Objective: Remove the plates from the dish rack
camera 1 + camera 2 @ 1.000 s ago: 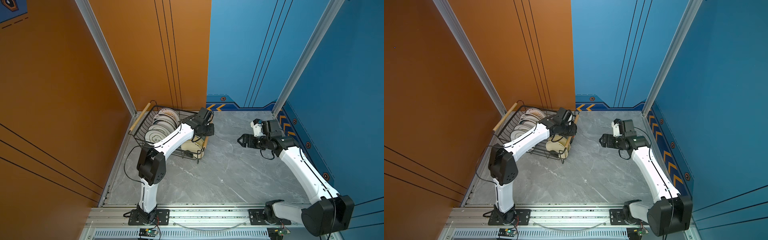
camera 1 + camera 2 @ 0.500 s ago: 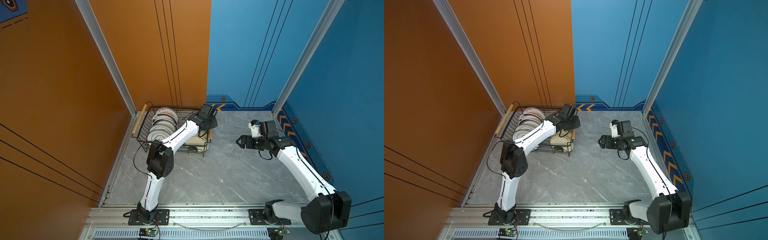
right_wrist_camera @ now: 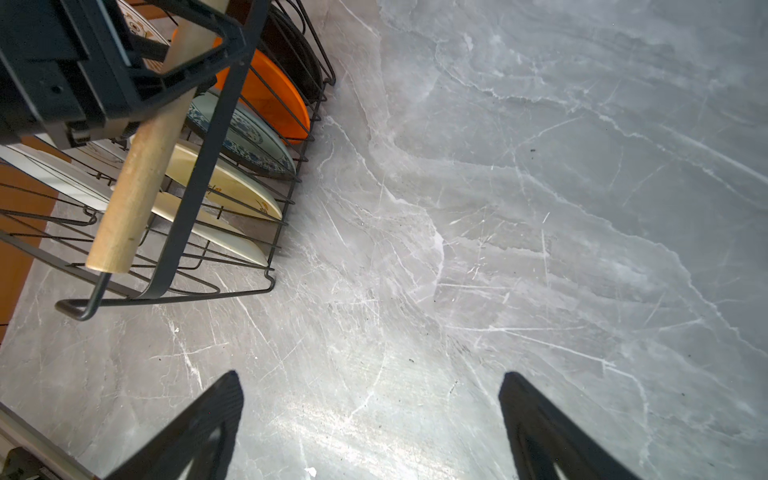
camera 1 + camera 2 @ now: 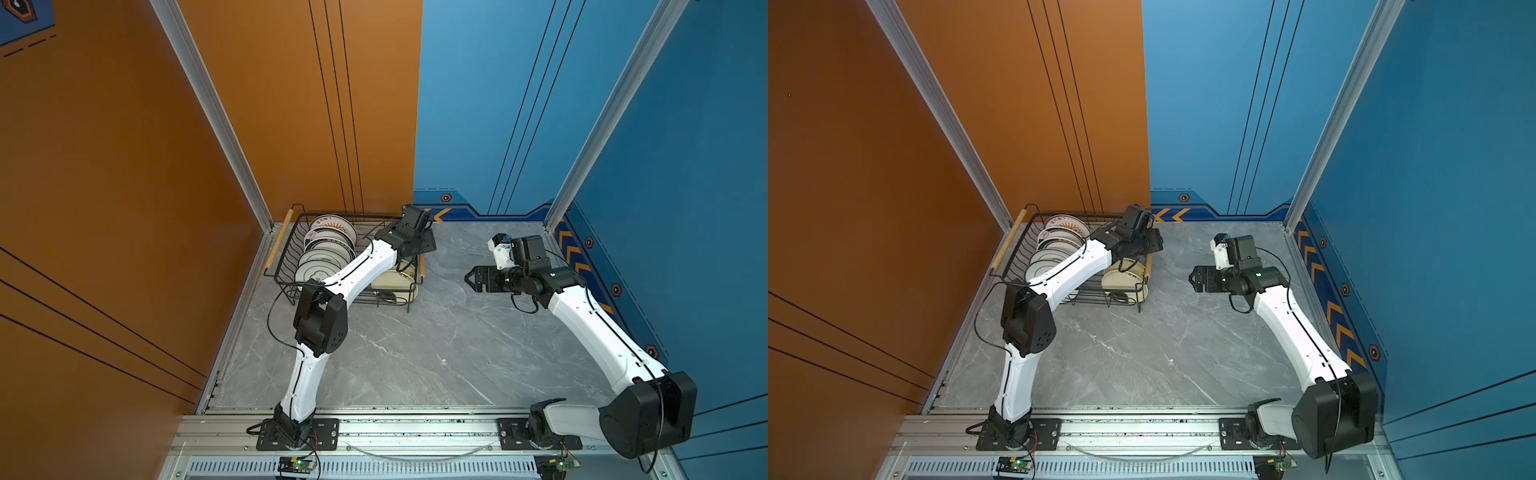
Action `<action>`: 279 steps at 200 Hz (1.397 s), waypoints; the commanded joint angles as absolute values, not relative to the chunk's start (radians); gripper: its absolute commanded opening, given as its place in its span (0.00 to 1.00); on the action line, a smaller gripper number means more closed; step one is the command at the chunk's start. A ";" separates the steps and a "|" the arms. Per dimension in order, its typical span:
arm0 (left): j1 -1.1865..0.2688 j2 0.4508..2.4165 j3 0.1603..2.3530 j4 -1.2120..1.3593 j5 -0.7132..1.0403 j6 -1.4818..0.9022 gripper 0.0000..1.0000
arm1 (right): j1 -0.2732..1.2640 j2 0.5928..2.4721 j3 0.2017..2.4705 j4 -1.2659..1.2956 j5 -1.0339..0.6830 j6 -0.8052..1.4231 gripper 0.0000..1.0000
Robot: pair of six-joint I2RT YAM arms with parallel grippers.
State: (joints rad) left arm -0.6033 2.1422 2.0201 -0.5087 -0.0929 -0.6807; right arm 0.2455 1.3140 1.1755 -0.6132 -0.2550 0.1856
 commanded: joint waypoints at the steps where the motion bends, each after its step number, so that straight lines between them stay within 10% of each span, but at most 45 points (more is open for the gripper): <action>1: -0.582 2.048 1.996 -0.523 -0.073 -0.620 0.77 | 0.292 1.265 1.214 -0.572 -0.198 0.134 1.00; 56: -0.526 1.883 1.935 -0.567 -0.039 -0.525 1.00 | 0.475 1.308 1.358 -0.610 -0.101 -0.017 1.00; 279: -0.054 0.997 1.101 -0.710 0.054 -0.400 0.98 | 0.695 2.062 2.083 -0.804 -0.117 -0.597 0.80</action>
State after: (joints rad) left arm -0.0814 1.0256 1.1305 -0.6800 -0.0036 -0.4141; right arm 0.6941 2.0392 2.0350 -0.7788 -0.1078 -0.5694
